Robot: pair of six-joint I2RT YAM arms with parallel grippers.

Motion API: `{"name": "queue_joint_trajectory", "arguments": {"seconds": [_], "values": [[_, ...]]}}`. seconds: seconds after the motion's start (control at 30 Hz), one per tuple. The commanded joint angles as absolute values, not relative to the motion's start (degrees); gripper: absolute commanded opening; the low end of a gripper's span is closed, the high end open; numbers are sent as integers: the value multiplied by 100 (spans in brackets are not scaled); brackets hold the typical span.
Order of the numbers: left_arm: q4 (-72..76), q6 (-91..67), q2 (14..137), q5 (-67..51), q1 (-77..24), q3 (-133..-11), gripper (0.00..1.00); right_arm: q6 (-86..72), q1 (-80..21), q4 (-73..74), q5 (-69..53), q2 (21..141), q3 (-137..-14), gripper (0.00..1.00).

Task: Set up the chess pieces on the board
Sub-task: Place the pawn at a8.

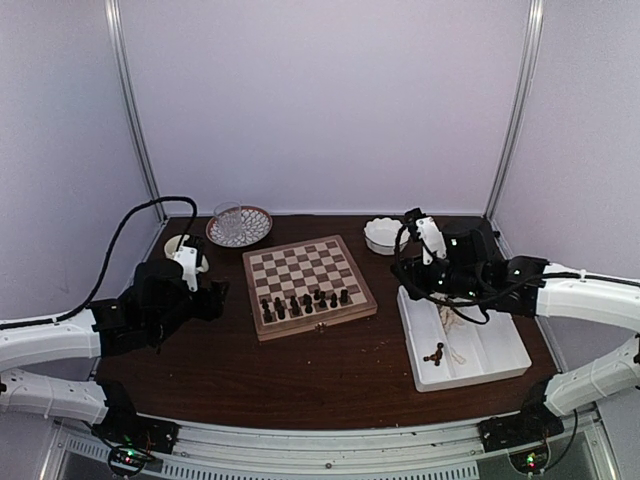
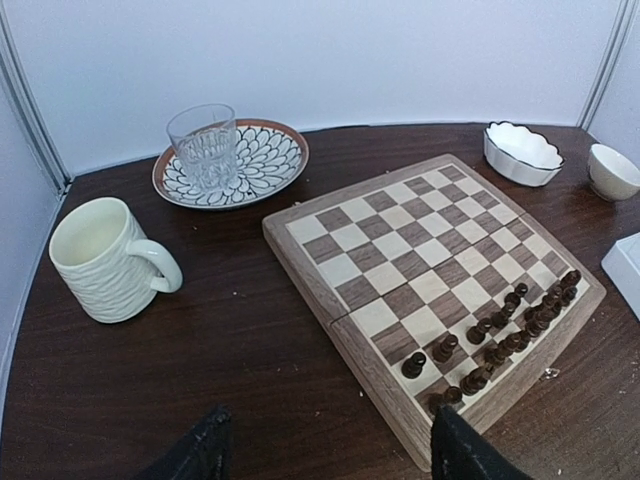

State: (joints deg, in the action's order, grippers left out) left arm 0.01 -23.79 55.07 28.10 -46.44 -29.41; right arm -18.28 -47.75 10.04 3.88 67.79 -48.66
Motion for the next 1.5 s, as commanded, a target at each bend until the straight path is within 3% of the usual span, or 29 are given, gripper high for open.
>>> {"name": "queue_joint_trajectory", "arguments": {"seconds": [0.0, 0.6, 0.77, 1.1, 1.47], "values": [[308, -2262, 5527, 2629, -4605, -2962, 68, -1426, -4775, -207, 547, 7140, -4987, 16], [293, -2268, 5607, 2617, -4603, -2988, 68, -1717, -4728, -1849, 956, 9737, -5210, 12], [298, -2259, 5599, 2612, -4605, -2982, 68, -1877, -4623, -2657, 747, 10263, -5046, 15], [309, -2268, 5820, 2570, -4605, -3036, 68, -1925, -4450, -2988, 574, 10797, -5036, 16], [276, -2259, 5820, 2600, -4603, -3050, 68, -1977, -4417, -2987, 474, 10794, -5001, 26]]}}
